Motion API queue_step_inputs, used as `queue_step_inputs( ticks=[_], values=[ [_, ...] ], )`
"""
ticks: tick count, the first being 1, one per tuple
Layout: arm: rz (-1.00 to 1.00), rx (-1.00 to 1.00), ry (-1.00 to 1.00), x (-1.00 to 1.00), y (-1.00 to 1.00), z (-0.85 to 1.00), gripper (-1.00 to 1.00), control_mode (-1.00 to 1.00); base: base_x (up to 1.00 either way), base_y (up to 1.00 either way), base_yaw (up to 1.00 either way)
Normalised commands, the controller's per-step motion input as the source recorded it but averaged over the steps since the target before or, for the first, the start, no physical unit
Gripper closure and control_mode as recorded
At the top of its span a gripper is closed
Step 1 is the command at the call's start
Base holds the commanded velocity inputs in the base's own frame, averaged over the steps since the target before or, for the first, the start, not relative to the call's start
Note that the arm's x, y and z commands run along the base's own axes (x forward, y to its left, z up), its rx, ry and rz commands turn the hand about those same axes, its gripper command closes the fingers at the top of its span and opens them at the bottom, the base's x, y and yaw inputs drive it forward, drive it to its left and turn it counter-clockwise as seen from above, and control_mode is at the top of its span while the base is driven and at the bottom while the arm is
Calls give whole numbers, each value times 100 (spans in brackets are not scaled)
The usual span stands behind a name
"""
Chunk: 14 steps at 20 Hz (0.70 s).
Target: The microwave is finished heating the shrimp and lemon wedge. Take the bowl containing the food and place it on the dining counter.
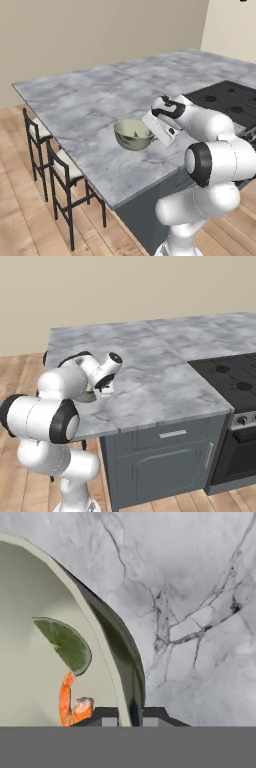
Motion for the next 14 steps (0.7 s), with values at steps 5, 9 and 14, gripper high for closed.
queue_step_inputs(
  ticks=[5,9,14],
  values=[
    [-1,-9,0,100,43,-75,100,-100,0,0,0],
    [0,-8,-6,88,31,-64,100,-100,0,0,0],
    [0,-7,-8,33,15,-27,-100,-100,0,0,0]
  ],
)
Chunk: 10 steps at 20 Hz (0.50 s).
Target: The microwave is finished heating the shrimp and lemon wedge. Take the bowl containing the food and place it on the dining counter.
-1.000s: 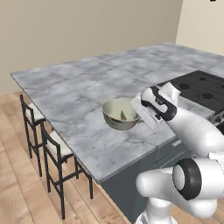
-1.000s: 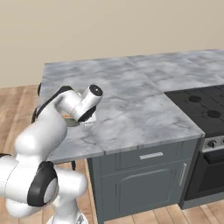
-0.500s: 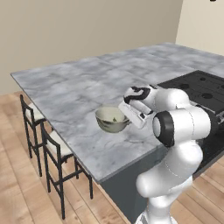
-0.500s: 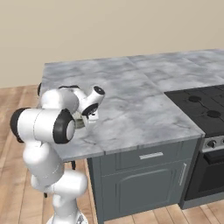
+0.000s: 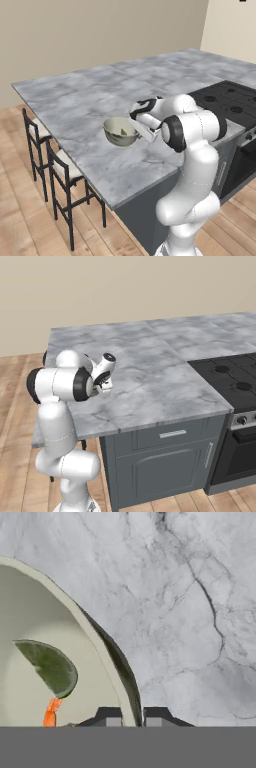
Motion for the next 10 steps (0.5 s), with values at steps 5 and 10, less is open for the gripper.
queue_step_inputs(
  ticks=[5,10],
  values=[
    [0,0,-1,-58,-4,34,-100,-100,0,0,0],
    [0,0,-16,-100,-13,81,-100,-100,0,0,0]
  ],
)
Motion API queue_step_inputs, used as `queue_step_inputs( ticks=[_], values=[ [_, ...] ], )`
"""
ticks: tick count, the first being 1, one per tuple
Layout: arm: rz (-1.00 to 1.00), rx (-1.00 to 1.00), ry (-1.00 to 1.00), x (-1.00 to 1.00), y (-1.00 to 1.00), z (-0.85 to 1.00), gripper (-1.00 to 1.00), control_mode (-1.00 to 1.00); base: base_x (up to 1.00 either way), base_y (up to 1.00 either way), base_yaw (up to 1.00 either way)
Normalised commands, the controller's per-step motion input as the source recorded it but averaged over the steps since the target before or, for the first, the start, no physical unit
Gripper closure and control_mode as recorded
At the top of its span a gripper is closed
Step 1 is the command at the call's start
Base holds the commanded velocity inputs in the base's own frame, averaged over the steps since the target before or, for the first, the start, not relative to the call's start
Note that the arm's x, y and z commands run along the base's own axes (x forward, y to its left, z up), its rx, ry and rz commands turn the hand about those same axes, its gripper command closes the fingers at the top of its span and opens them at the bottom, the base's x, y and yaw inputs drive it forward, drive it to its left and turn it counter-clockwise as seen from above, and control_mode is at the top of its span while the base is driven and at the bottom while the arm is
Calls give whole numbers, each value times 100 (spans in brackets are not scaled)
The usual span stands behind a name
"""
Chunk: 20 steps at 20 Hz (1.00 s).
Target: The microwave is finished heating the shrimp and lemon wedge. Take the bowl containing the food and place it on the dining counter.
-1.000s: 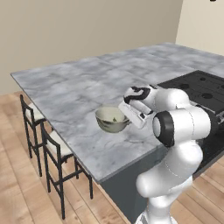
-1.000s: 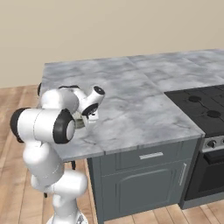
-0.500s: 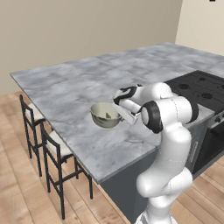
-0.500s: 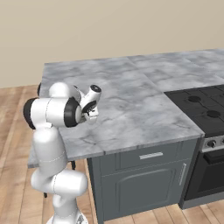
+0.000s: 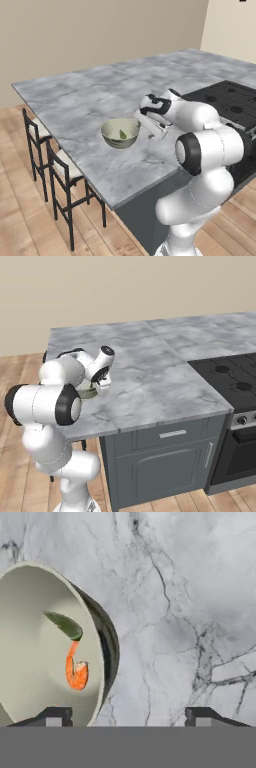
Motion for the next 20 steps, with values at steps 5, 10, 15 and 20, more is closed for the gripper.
queue_step_inputs(
  ticks=[5,10,15,20],
  values=[
    [5,0,-30,-100,-2,97,-100,-100,0,0,0],
    [13,-3,-35,-100,0,86,-100,-100,0,0,0],
    [18,-21,-29,-100,0,27,-100,-100,0,0,0],
    [17,-31,-20,-100,0,8,-100,-100,0,0,0]
  ],
)
